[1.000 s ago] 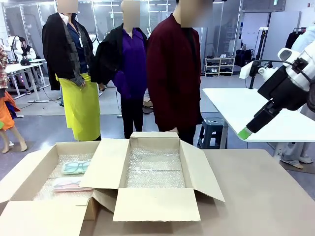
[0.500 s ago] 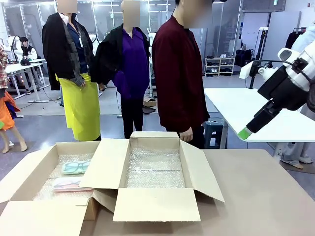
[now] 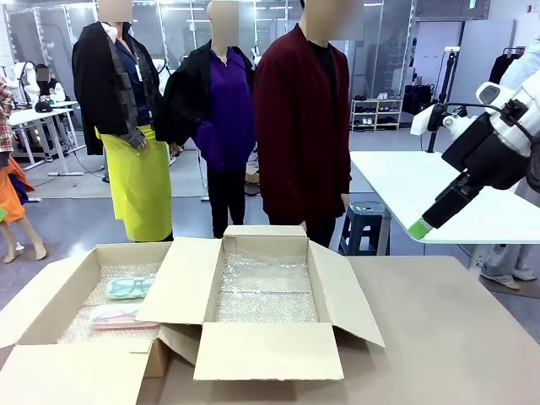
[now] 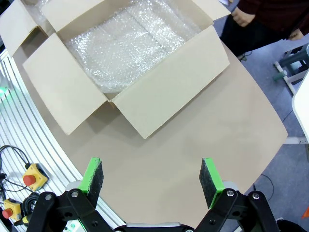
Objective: Pack the glasses set securely to prepare it for shipping.
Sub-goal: Position the Package Box on the left side of the table.
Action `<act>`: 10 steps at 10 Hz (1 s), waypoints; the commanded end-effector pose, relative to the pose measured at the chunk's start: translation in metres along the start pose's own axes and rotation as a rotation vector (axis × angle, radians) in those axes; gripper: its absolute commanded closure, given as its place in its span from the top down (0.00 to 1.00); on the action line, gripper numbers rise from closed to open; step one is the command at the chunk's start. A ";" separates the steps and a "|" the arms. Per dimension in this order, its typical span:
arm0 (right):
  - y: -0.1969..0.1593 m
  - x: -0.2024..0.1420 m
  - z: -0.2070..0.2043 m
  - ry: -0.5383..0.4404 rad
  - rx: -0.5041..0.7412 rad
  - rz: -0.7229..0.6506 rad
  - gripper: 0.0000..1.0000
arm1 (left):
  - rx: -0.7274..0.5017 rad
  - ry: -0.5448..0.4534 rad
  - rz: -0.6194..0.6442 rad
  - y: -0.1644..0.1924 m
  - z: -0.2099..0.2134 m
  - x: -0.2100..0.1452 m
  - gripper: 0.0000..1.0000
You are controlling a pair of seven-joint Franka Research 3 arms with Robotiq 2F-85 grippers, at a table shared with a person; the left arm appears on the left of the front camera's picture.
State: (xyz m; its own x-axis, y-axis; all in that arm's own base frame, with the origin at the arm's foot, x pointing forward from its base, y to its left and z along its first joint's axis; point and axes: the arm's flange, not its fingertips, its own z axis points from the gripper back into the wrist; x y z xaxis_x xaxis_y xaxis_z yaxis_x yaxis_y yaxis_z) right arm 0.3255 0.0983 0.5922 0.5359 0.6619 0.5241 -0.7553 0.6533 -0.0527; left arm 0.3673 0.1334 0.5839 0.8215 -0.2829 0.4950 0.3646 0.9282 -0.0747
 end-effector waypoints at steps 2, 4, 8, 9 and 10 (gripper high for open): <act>0.000 0.001 0.001 0.001 -0.007 0.000 1.00 | 0.016 0.011 0.007 0.002 0.002 0.003 1.00; 0.000 0.001 0.001 0.001 -0.007 0.000 1.00 | 0.016 0.011 0.007 0.002 0.002 0.003 1.00; 0.000 0.001 0.001 0.001 -0.007 0.000 1.00 | 0.016 0.011 0.007 0.002 0.002 0.003 1.00; 0.000 0.001 0.001 0.001 -0.007 0.000 1.00 | 0.016 0.011 0.007 0.002 0.002 0.003 1.00; 0.000 0.001 0.001 0.001 -0.007 0.000 1.00 | 0.016 0.011 0.007 0.002 0.002 0.003 1.00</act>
State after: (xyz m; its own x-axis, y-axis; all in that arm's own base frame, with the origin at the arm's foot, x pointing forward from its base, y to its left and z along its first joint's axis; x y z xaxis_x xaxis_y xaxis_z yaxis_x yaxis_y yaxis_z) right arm 0.3255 0.0983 0.5922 0.5359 0.6619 0.5241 -0.7553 0.6533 -0.0528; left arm 0.3673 0.1335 0.5839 0.8215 -0.2828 0.4951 0.3645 0.9282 -0.0747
